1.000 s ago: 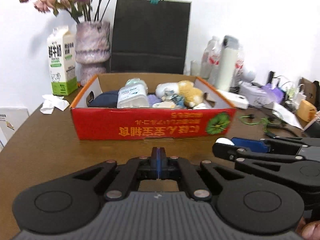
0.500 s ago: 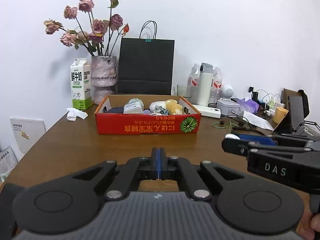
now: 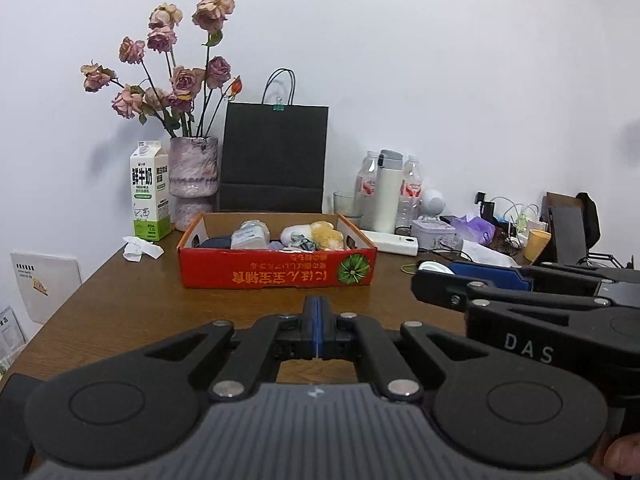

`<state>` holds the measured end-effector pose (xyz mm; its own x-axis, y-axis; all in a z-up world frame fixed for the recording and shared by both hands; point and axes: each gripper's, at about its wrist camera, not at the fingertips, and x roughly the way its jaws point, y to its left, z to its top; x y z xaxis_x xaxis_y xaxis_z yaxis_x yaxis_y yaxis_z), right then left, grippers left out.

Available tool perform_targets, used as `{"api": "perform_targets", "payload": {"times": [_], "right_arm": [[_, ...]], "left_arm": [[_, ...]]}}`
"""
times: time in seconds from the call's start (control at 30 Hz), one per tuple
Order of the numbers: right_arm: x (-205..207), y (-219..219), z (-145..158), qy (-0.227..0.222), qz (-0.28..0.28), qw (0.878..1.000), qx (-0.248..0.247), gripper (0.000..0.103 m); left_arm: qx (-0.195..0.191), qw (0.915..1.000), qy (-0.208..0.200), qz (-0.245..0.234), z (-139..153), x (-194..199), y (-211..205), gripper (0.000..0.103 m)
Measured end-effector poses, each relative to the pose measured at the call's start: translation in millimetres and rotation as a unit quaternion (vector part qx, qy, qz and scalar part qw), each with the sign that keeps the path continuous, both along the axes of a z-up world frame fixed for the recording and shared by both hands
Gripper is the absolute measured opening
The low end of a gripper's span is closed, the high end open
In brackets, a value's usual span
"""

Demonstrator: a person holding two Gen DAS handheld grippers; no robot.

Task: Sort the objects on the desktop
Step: 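Carry the cap over the box with the right gripper, then release the cap into the box and withdraw the right gripper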

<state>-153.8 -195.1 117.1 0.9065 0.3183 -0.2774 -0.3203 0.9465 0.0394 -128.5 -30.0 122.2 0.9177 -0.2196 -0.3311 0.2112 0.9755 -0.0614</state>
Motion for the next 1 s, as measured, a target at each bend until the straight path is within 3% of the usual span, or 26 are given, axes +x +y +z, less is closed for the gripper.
{"api": "perform_targets", "payload": {"times": [0.2, 0.4, 0.5, 0.57, 0.7, 0.87, 1.0], "right_arm": [[47.4, -8.8, 22.0, -0.009, 0.001, 1.0, 0.002, 0.027], [140.4, -22.2, 77.4, -0.006, 0.015, 1.0, 0.022, 0.027], [200.1, -23.4, 102.7, 0.021, 0.019, 0.999, 0.028, 0.027], [250.7, -21.5, 114.1, 0.071, 0.029, 0.997, 0.032, 0.027], [348.2, -15.7, 110.9, 0.178, 0.027, 0.984, 0.015, 0.027], [456.0, -4.7, 53.7, 0.338, 0.01, 0.941, 0.014, 0.027], [497.1, 5.0, 1.1, 0.39, -0.029, 0.92, -0.027, 0.027]], "left_arm": [[-0.031, 0.9994, 0.009, -0.014, 31.8, 51.7, 19.5, 0.001], [-0.045, 0.9974, 0.033, -0.045, 92.4, 156.2, 32.5, 0.001], [-0.044, 0.9955, 0.067, -0.05, 112.7, 216.7, 31.3, 0.001], [-0.047, 0.9914, 0.108, -0.058, 120.5, 262.3, 29.6, 0.001], [-0.024, 0.9802, 0.191, -0.044, 112.0, 349.1, 22.4, 0.001], [-0.035, 0.9419, 0.334, -0.015, 48.9, 449.2, 13.3, 0.001], [-0.029, 0.9208, 0.389, 0.014, -1.7, 489.6, 0.1, 0.001]]}}
